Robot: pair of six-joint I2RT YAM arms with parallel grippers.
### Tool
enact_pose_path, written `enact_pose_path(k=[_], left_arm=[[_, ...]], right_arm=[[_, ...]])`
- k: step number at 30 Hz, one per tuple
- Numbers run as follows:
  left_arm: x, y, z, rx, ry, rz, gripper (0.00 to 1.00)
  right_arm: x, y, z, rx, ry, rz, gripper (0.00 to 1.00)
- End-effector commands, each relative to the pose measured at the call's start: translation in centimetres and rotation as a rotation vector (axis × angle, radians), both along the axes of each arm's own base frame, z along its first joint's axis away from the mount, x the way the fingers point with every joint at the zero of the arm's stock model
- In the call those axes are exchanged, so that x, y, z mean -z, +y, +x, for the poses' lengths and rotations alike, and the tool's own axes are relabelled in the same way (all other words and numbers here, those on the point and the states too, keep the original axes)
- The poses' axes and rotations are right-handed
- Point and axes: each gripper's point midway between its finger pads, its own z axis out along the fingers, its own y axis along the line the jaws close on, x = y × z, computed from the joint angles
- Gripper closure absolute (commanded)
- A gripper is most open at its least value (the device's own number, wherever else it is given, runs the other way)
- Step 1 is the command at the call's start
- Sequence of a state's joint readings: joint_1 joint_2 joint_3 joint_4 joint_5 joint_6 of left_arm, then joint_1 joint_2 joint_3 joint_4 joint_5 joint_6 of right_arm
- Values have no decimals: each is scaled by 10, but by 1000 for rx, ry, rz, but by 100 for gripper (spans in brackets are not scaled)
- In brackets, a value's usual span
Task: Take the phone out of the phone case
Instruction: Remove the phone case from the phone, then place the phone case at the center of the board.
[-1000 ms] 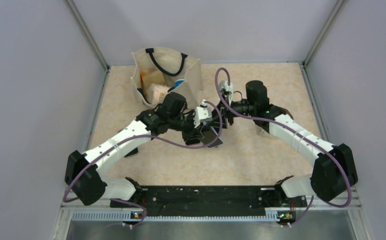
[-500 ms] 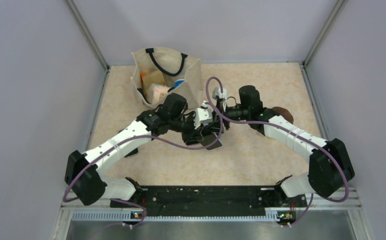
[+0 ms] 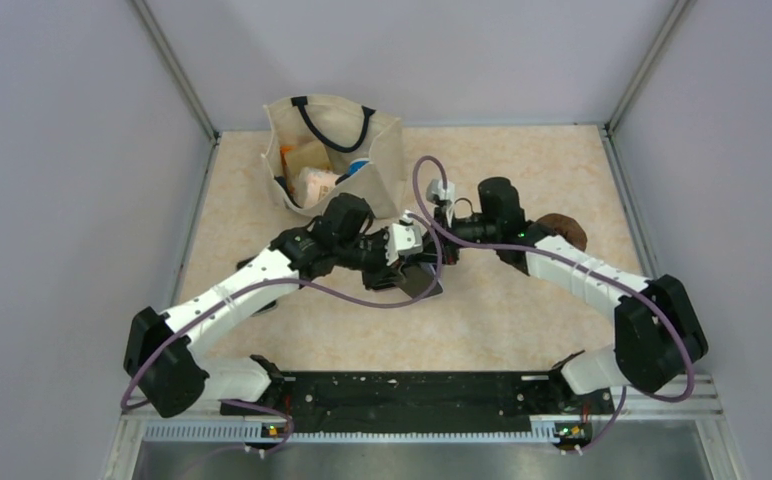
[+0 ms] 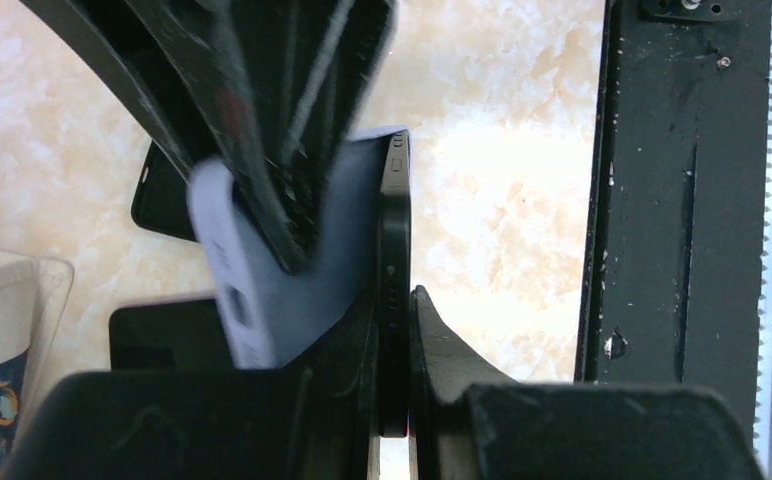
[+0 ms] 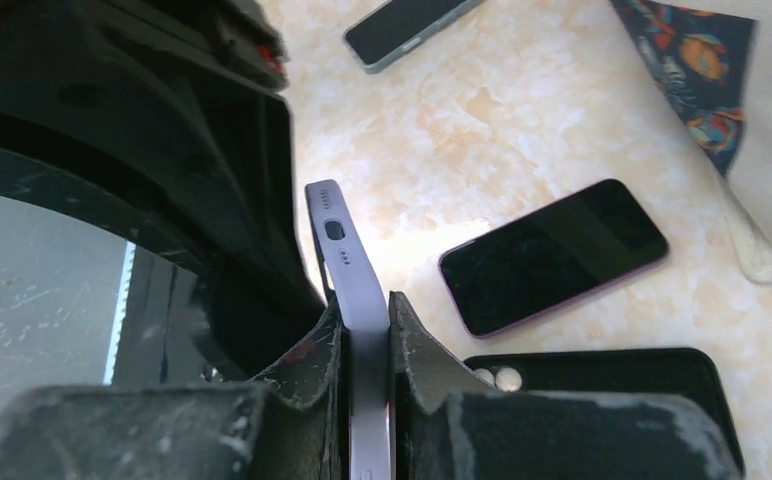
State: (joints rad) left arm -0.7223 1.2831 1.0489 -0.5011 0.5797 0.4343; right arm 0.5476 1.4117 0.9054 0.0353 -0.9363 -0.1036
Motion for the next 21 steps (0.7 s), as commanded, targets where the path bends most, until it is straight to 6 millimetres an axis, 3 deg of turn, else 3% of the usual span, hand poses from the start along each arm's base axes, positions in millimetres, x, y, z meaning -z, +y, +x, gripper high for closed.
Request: enact_pose_path(k=[1, 5, 9, 21], left_arm=[[-49, -3, -11, 112, -150, -124, 100], [-51, 6, -19, 132, -153, -90, 100], [-56, 13, -23, 138, -163, -73, 100], [-58, 16, -26, 132, -168, -75, 100]], right_arm=[[15, -45, 46, 288, 61, -15, 100], [24, -79, 72, 476, 141, 1, 100], [41, -104, 84, 573, 226, -6, 100], [89, -148, 112, 776, 392, -72, 100]])
